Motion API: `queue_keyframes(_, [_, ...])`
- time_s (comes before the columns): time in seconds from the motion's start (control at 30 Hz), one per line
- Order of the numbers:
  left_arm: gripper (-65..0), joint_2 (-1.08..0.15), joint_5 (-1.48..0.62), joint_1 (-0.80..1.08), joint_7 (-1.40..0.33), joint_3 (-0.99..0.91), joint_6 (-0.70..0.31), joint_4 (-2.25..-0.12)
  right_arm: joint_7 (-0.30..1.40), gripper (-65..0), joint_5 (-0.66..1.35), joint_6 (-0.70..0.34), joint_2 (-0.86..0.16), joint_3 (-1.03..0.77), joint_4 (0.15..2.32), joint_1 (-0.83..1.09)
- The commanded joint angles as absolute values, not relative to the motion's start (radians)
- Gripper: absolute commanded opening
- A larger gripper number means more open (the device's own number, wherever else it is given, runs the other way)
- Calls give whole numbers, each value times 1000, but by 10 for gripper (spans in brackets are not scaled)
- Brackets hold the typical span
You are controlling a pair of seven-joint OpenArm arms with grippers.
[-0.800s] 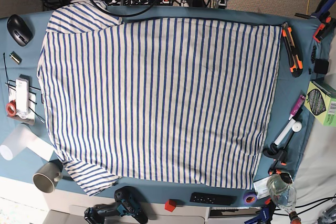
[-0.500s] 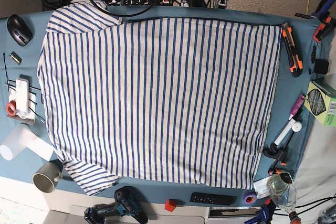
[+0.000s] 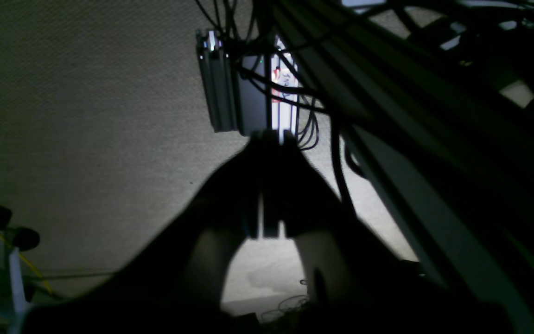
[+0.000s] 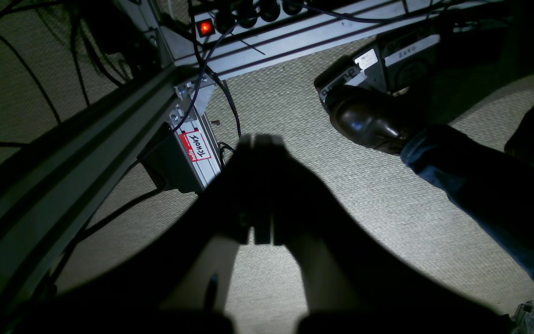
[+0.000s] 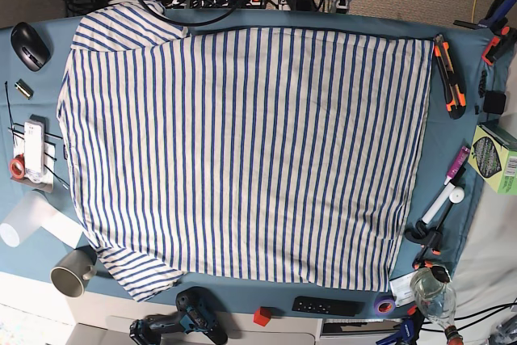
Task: Fold the T-shirt properly
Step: 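Lower the right gripper toward the shirt's shoulder corner by the collar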
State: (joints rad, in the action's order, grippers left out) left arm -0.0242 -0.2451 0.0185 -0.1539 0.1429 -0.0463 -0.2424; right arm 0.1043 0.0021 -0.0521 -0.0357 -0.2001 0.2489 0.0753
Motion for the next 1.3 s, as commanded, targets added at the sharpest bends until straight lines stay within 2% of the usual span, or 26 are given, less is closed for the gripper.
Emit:
queue_keyframes(0.0, [-650,-20,-248,16,-158,141,-54,-247,101,-650,6,-56,-42,-197,255,78])
queue_keyframes(0.37, [-650,-20,-247,16,-162,141,-54,-247,102,-650,6,-55,-46,-197,257,78])
queue_keyframes(0.53, [-650,-33,-247,27,-182,141,-54,-282,115,-650,-37,-54,-47,-197,327,104])
queue_keyframes(1.0, [-650,-144,-248,254,-222,141,-51,-636,120,-650,-52,-55,-72,-197,740,377])
queue_keyframes(1.27, [-650,-242,-247,523,-263,141,-50,-1044,126,-650,-6,-56,-130,-197,1063,606])
